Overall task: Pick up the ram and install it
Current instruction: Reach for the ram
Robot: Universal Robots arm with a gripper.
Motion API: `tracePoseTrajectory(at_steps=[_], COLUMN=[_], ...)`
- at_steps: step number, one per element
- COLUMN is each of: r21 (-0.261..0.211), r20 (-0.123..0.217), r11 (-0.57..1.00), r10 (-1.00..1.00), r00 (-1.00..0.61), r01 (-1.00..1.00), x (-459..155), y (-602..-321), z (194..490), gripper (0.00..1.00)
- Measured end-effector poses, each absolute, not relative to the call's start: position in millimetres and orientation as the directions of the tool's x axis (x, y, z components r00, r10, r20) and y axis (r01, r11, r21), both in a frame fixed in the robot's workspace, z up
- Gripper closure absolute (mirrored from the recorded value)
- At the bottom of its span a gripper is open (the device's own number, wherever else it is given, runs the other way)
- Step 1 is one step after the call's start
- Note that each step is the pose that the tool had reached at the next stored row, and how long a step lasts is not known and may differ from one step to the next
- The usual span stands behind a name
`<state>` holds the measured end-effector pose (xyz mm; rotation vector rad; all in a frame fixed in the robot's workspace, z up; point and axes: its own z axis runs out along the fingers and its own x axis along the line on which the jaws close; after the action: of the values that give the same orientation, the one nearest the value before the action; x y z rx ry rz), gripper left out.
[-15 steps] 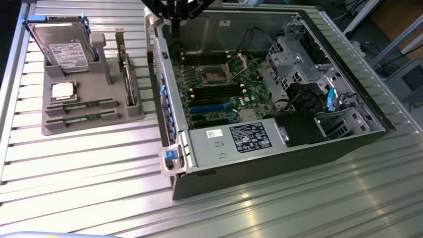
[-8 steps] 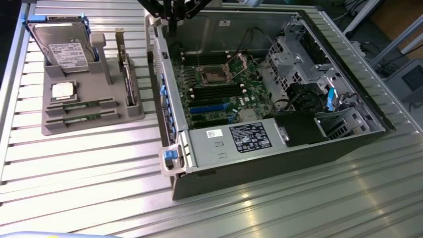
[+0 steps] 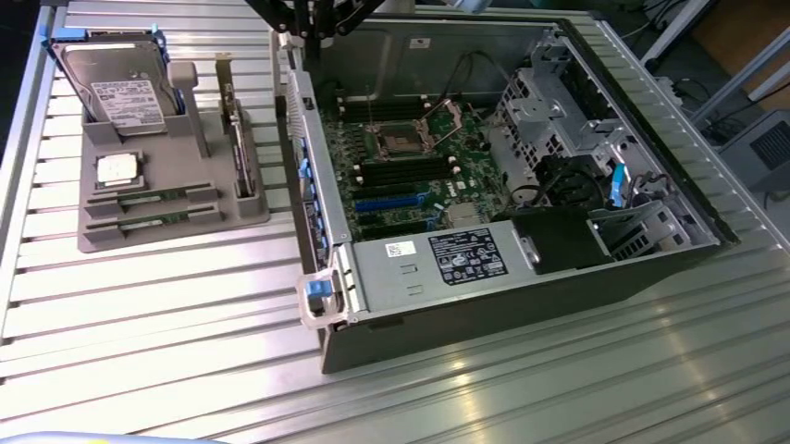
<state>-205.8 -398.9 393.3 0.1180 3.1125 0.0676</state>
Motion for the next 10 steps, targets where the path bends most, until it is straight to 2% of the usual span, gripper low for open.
tracePoseTrajectory(at_steps=[10], r21=[0.044], r20=[-0.024], r11=[0.996], r10=[0.076], r00=[-0.997], r01=[0.075], x=[-213.4], y=[-398.9], z=[393.3], gripper=[0.90])
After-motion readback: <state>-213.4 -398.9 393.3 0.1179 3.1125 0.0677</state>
